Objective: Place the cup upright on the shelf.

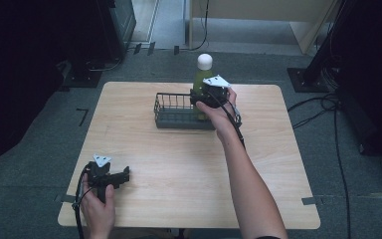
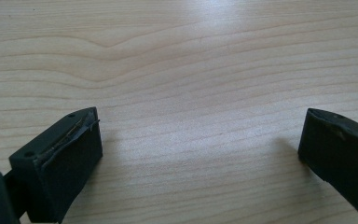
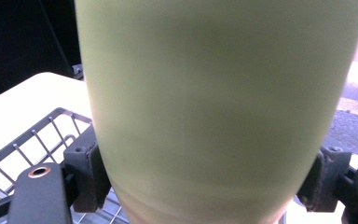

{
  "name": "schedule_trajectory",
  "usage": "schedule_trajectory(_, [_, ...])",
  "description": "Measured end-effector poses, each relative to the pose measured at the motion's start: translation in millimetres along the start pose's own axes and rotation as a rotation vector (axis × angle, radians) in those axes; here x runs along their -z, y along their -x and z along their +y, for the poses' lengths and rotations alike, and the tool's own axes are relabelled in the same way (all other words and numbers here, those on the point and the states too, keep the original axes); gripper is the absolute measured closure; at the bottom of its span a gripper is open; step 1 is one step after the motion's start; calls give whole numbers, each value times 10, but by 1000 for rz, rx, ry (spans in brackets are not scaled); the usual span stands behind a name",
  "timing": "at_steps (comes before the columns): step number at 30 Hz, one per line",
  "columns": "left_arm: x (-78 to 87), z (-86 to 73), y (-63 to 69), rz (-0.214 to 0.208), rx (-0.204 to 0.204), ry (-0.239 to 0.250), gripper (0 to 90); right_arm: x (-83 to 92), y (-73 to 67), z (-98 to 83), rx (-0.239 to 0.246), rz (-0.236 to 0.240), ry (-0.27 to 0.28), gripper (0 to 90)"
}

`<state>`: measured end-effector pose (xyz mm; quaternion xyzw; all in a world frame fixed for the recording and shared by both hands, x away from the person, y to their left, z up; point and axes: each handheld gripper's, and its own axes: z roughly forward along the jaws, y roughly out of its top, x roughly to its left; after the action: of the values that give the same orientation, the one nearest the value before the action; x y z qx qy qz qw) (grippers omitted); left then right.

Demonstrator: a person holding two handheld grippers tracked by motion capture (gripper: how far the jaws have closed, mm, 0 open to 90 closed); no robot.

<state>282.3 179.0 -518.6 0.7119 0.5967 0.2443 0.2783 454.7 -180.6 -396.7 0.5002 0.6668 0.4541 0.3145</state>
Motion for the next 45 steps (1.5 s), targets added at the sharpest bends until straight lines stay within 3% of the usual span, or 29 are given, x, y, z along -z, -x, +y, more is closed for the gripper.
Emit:
schedule_trajectory(4, [0, 0, 0, 0, 0, 0, 1, 11, 14, -18, -17, -1, 7, 201])
schedule_trajectory(9, [-1, 0, 1, 0, 2, 1, 1, 23, 60, -16, -74, 31, -9, 176])
schedule_trajectory(19, [-1, 0, 2, 0, 2, 2, 1, 32, 77, -32, -117, 62, -15, 140])
schedule_trajectory(30, [0, 0, 0, 0, 0, 0, 1, 195, 114, -67, -111, 98, -26, 27])
schedule_trajectory(37, [0, 0, 0, 0, 0, 0, 1, 421, 141, -112, -99, 121, -8, 6])
schedule_trajectory(45, [0, 0, 0, 0, 0, 0, 1, 726, 194, -293, -53, 126, -5, 0])
